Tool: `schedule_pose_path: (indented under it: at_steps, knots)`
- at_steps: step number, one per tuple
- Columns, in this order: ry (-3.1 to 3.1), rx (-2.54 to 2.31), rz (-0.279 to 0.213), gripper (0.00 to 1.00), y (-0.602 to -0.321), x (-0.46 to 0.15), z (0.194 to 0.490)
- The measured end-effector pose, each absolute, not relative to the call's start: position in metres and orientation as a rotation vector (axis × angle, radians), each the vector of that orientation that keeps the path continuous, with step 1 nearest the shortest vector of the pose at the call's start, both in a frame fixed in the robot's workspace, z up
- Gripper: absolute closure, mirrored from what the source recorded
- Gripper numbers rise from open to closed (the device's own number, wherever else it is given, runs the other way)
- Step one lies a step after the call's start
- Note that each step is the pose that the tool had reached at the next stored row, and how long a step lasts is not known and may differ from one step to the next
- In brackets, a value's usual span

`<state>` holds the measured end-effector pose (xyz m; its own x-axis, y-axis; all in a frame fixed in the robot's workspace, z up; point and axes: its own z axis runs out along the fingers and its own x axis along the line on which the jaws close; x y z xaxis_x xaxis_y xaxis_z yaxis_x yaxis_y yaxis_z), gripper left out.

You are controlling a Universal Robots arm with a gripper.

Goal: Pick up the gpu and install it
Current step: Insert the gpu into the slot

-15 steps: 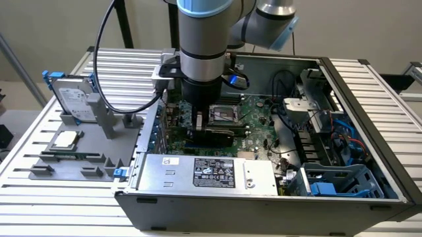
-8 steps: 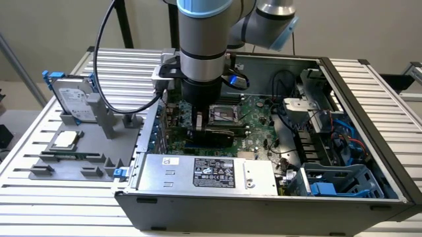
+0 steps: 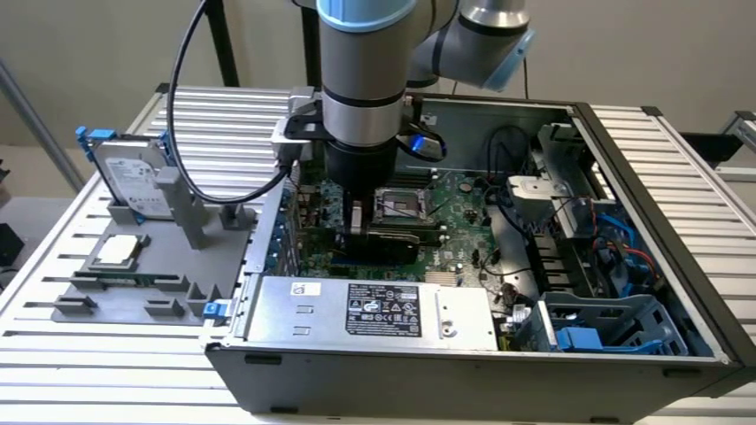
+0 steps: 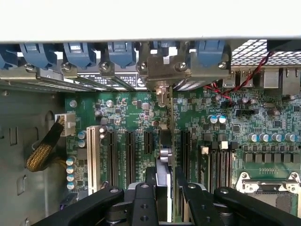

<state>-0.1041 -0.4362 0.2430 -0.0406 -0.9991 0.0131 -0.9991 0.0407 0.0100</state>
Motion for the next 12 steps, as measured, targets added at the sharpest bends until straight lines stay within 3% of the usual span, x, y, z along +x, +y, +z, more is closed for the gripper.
schedule_pose_path:
  at_steps: [4, 5, 12]
  knots:
    - [-2.257, 2.164, 0.001, 1.00, -0.436, -0.105, 0.242]
    - [-2.256, 2.164, 0.002, 0.00, -0.436, -0.104, 0.243]
    - [-2.254, 2.164, 0.002, 0.00, -0.436, -0.104, 0.266]
